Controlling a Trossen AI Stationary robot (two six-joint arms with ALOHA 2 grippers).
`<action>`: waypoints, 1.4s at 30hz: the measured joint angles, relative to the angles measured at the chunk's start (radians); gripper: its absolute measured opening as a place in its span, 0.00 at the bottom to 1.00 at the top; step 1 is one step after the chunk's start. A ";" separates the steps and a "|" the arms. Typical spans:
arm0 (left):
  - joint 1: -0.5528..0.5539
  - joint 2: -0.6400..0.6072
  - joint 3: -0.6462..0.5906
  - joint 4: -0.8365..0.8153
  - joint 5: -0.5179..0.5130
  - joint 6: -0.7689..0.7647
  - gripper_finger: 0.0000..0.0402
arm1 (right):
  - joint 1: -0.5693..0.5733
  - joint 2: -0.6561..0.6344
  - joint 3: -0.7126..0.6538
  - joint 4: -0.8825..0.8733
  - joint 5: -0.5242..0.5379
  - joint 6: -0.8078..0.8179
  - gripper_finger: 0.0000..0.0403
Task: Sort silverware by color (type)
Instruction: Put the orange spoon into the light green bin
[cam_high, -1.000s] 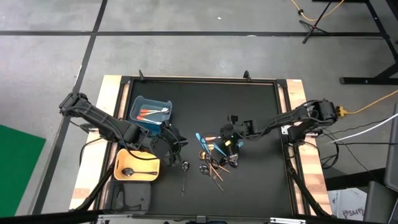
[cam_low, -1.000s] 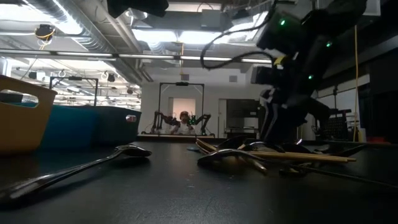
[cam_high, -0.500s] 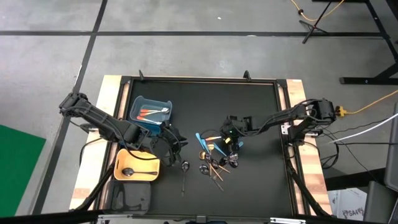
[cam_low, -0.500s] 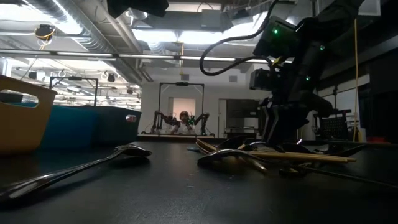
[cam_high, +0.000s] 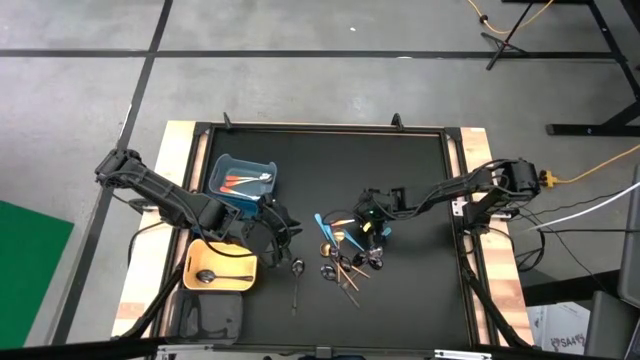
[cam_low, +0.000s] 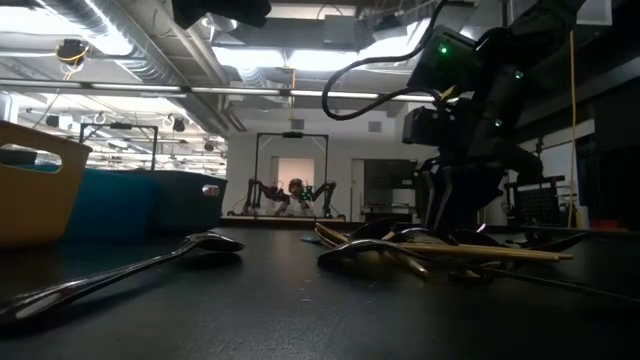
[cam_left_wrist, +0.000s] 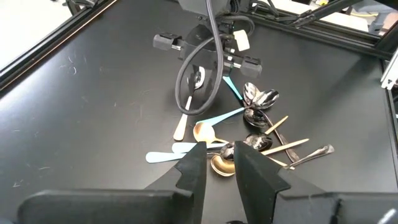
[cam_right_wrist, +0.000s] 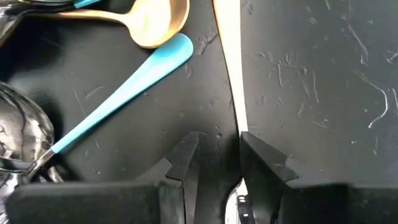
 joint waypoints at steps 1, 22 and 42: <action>0.000 0.000 0.000 0.000 0.000 0.000 0.19 | 0.000 0.002 0.000 0.000 0.000 0.000 0.26; 0.000 0.000 0.000 -0.003 0.000 -0.002 0.19 | 0.000 0.059 0.003 0.067 0.064 -0.004 0.26; 0.000 0.000 0.000 -0.003 0.000 -0.002 0.19 | -0.007 0.076 0.004 0.057 0.087 0.021 0.22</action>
